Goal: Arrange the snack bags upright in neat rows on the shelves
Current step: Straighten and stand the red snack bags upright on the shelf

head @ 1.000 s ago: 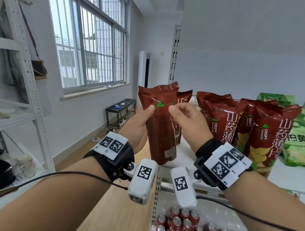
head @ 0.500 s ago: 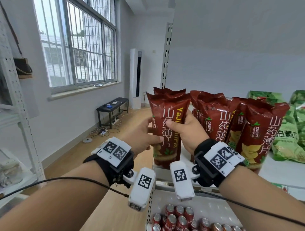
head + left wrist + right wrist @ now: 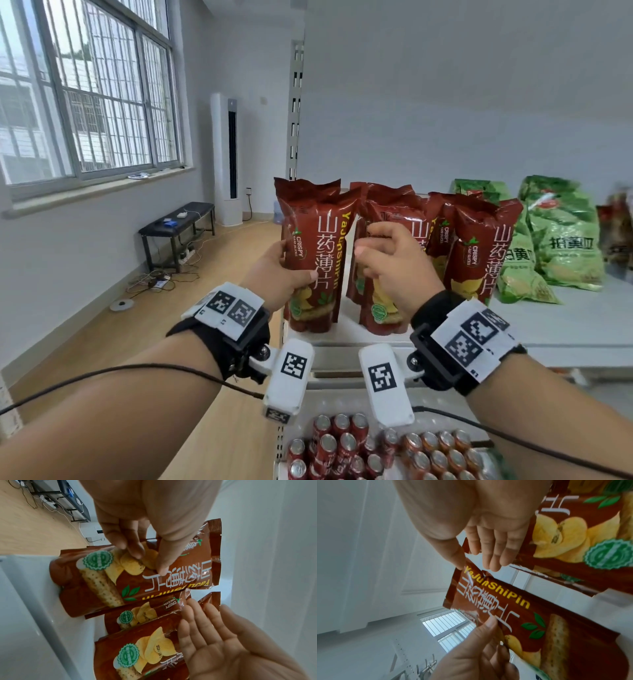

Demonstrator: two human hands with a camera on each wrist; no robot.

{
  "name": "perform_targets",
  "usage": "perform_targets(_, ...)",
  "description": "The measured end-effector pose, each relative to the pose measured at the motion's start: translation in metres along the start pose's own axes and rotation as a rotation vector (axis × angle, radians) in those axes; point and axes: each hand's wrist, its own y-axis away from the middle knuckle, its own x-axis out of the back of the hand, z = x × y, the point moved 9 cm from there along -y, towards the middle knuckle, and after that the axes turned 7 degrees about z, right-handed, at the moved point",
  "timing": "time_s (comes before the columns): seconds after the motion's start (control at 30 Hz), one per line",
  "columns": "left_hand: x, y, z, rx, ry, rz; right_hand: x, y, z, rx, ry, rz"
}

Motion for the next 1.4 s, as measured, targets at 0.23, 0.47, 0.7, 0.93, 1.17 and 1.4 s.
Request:
perform_targets(0.23,0.008,0.004,-0.002,-0.086,-0.001,0.066,0.057,-0.004,0.006,0.04,0.021,0.327)
perform_targets(0.47,0.025,0.022,0.019,-0.221,0.002,0.263,0.07,-0.013,0.042,-0.166,0.14,0.352)
perform_targets(0.7,-0.011,0.042,0.04,-0.275,-0.002,0.147,0.056,-0.022,0.048,-0.157,-0.023,0.144)
perform_targets(0.93,-0.08,0.062,0.061,-0.229,0.07,0.123,0.063,-0.011,0.032,0.017,-0.138,-0.149)
perform_targets(1.17,-0.113,0.076,0.074,-0.145,0.37,0.204,0.079,-0.014,0.026,-0.069,-0.444,-0.306)
perform_targets(1.4,-0.117,0.086,0.076,-0.151,0.353,0.245,0.087,-0.022,0.02,0.002,-0.524,-0.409)
